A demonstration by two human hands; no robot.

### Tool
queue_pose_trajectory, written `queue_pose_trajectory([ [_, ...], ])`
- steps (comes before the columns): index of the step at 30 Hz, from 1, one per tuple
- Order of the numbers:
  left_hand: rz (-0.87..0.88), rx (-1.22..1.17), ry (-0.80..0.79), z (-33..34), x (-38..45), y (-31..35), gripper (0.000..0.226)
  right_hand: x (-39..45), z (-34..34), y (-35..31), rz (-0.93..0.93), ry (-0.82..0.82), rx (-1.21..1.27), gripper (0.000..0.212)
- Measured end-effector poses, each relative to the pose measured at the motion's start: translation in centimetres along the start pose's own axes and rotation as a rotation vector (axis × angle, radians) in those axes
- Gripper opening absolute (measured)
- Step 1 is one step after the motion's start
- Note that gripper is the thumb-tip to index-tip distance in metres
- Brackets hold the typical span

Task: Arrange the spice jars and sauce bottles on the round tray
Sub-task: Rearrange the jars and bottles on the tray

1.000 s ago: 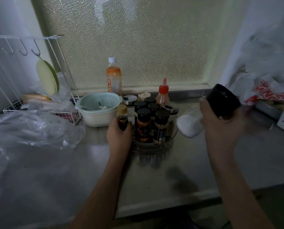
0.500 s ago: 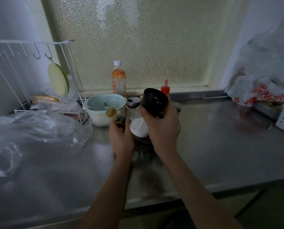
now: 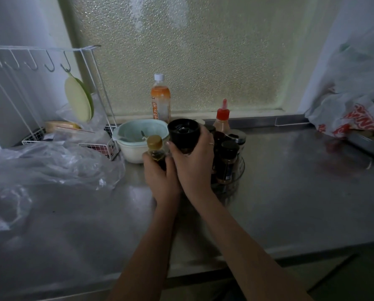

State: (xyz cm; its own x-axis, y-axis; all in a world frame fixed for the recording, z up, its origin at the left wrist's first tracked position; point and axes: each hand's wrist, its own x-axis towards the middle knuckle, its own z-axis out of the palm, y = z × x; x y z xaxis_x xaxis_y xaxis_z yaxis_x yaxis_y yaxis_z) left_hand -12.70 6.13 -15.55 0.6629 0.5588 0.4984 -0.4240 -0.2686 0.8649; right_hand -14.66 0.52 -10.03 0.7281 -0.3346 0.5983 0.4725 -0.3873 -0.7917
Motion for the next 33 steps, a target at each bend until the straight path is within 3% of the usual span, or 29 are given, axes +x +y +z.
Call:
queue_pose_trajectory([
  [8, -0.092, 0.037, -0.042, 0.1, -0.2, 0.4, 0.014, -0.6, 0.3, 0.5, -0.013, 0.016, -0.06, 0.066],
  [12, -0.096, 0.073, -0.072, 0.1, -0.3, 1.0, 0.008, -0.8, -0.9, 0.5, -0.04, 0.004, -0.234, 0.069],
  [18, -0.037, 0.078, -0.151, 0.1, -0.5, 1.5, 0.005, -0.3, -3.7, 2.0, -0.173, 0.002, -0.467, 0.044],
  [21, -0.058, 0.056, -0.164, 0.2, -0.5, 1.3, 0.005, 1.3, -5.6, 2.3, -0.179, 0.063, -0.358, 0.042],
  [24, -0.059, 0.069, -0.102, 0.1, -0.3, 1.2, 0.007, 4.9, -7.3, 3.3, -0.052, 0.124, -0.34, 0.04],
  [26, -0.058, 0.084, -0.069, -0.1, -0.2, 1.4, 0.011, 7.8, -8.1, 3.9, 0.126, 0.018, -0.413, 0.049],
  [30, -0.092, 0.095, -0.048, -0.4, -0.1, 1.4, 0.021, 12.4, -8.3, 3.2, 0.385, -0.465, -0.506, 0.058],
  [33, -0.094, 0.11, -0.092, -0.5, -0.3, 1.4, 0.01, 14.3, -7.3, 2.3, 0.486, -0.732, -0.639, 0.053],
])
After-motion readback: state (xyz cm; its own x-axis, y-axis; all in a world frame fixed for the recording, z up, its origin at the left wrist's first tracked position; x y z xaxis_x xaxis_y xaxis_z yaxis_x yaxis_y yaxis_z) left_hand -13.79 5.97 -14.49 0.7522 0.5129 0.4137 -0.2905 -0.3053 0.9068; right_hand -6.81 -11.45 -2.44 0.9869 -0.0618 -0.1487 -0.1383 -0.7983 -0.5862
